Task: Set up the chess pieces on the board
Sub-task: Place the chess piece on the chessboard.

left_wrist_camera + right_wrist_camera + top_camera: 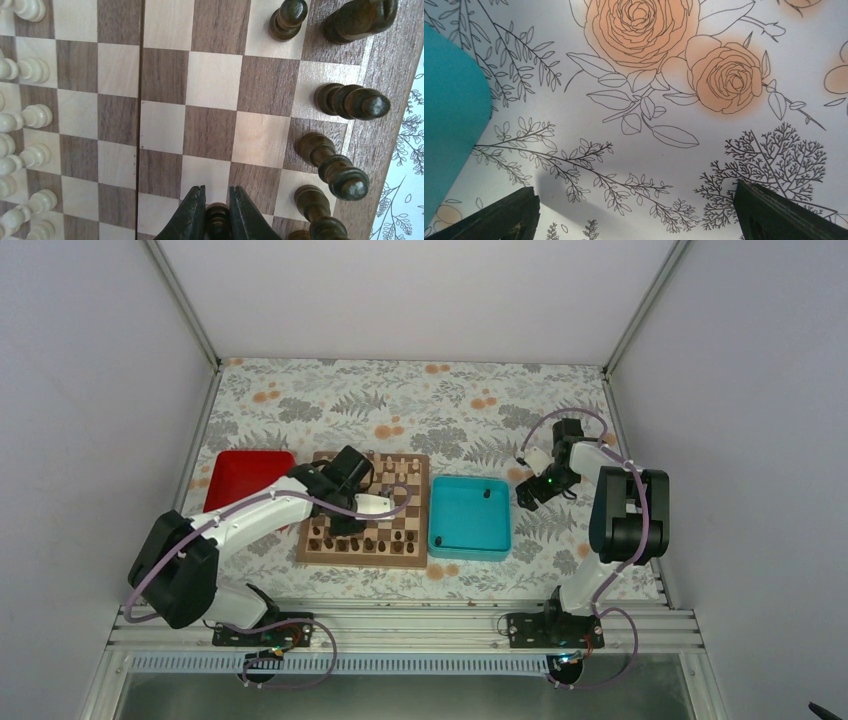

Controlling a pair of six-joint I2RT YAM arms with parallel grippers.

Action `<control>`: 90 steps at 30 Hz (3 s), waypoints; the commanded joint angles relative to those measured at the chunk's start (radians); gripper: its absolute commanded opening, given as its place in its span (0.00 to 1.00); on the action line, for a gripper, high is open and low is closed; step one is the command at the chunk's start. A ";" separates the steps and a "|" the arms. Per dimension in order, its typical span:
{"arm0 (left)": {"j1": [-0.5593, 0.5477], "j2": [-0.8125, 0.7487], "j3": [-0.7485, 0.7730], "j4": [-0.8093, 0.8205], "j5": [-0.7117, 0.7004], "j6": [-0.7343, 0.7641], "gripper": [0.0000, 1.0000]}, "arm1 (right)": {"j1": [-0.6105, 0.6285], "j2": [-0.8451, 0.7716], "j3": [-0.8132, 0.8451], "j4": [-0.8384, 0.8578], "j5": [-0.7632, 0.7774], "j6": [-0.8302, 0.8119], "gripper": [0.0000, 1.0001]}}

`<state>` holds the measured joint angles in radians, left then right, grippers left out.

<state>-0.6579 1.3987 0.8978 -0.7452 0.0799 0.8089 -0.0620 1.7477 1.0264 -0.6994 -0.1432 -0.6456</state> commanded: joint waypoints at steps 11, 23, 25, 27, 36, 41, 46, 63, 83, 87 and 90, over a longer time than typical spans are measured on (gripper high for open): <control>0.004 0.079 -0.012 -0.028 0.042 0.039 0.12 | -0.007 0.026 -0.002 0.001 0.007 0.009 1.00; 0.004 0.108 0.013 -0.057 0.056 0.050 0.12 | -0.010 0.021 -0.011 0.007 0.011 0.005 1.00; 0.004 0.110 0.016 -0.055 0.057 0.049 0.12 | -0.012 0.021 -0.012 0.008 0.012 0.006 1.00; 0.004 0.111 0.019 -0.052 0.056 0.049 0.12 | -0.011 0.021 -0.012 0.007 0.012 0.006 1.00; 0.004 0.123 0.032 -0.046 0.057 0.049 0.12 | -0.014 0.022 -0.016 0.010 0.012 0.004 1.00; 0.004 0.122 0.049 -0.041 0.071 0.043 0.12 | -0.016 0.023 -0.018 0.012 0.013 0.002 1.00; 0.004 0.108 0.052 -0.027 0.085 0.035 0.12 | -0.019 0.027 -0.020 0.012 0.014 0.001 1.00; 0.003 0.111 0.033 -0.019 0.094 0.030 0.12 | -0.023 0.024 -0.022 0.011 0.012 0.001 1.00; 0.003 0.116 0.034 -0.039 0.076 0.039 0.16 | -0.027 0.024 -0.025 0.012 0.010 -0.003 1.00; 0.003 0.119 0.035 -0.043 0.072 0.042 0.16 | -0.027 0.023 -0.026 0.013 0.010 -0.003 1.00; 0.003 0.122 0.034 -0.051 0.072 0.045 0.16 | -0.027 0.022 -0.026 0.011 0.010 -0.002 1.00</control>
<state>-0.6582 1.5177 0.9272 -0.7807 0.1497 0.8455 -0.0689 1.7489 1.0237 -0.6872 -0.1398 -0.6468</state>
